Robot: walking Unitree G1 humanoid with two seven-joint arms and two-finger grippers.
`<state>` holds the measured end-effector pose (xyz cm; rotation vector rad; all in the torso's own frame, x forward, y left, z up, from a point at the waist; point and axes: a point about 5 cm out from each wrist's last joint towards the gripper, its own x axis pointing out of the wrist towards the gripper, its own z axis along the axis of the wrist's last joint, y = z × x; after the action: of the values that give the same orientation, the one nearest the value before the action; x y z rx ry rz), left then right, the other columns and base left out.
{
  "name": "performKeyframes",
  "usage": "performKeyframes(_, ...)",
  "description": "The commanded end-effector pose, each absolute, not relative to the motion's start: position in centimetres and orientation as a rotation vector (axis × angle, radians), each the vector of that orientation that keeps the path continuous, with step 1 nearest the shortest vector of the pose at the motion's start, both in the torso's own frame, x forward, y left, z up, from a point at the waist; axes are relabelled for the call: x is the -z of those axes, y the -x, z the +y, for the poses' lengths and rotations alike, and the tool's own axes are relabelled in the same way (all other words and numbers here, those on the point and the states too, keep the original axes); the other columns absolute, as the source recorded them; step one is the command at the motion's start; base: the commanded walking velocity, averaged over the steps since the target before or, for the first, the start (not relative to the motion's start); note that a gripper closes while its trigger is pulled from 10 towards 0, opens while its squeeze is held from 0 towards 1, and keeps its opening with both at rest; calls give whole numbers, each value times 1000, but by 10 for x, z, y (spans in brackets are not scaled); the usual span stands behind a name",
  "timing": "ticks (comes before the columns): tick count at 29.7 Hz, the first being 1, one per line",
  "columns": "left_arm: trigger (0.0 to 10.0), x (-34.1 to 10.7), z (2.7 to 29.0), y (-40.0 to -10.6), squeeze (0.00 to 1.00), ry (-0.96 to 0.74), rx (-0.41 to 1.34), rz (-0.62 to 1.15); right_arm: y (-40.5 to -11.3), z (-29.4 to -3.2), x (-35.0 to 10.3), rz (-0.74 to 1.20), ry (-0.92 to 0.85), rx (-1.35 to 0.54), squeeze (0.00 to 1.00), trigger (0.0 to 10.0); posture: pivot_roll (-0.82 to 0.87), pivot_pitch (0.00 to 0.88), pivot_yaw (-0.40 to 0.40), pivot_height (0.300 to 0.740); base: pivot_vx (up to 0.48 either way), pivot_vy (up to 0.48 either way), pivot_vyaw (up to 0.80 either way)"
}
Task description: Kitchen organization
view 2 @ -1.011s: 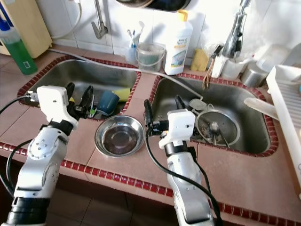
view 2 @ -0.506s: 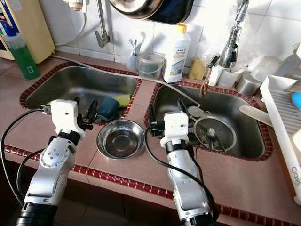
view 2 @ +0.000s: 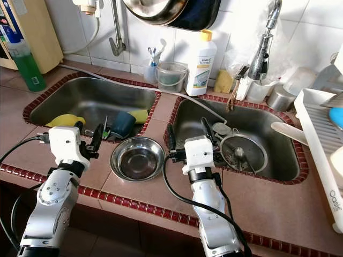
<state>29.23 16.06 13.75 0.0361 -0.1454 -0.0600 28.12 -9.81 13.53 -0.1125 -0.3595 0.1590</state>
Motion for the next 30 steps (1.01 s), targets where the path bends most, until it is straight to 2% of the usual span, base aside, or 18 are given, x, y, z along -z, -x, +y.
performKeyframes(1, 10000, -142, 158, -292, 0, -43, 64, -169, -283, -99, -137, -371, 116, -150, 0, 10000, -149, 0, -43, 732, 0, 0, 0)
performKeyframes(15, 10000, -139, 155, -287, 0, -27, 90, -153, -281, -103, -133, -361, 118, -151, 0, 10000, -150, 0, -45, 732, 0, 0, 0)
performKeyframes(30, 10000, -128, 162, -270, 0, -60, 102, -123, -269, -109, -121, -307, 102, -156, 0, 10000, -146, 0, -57, 732, 0, 0, 0)
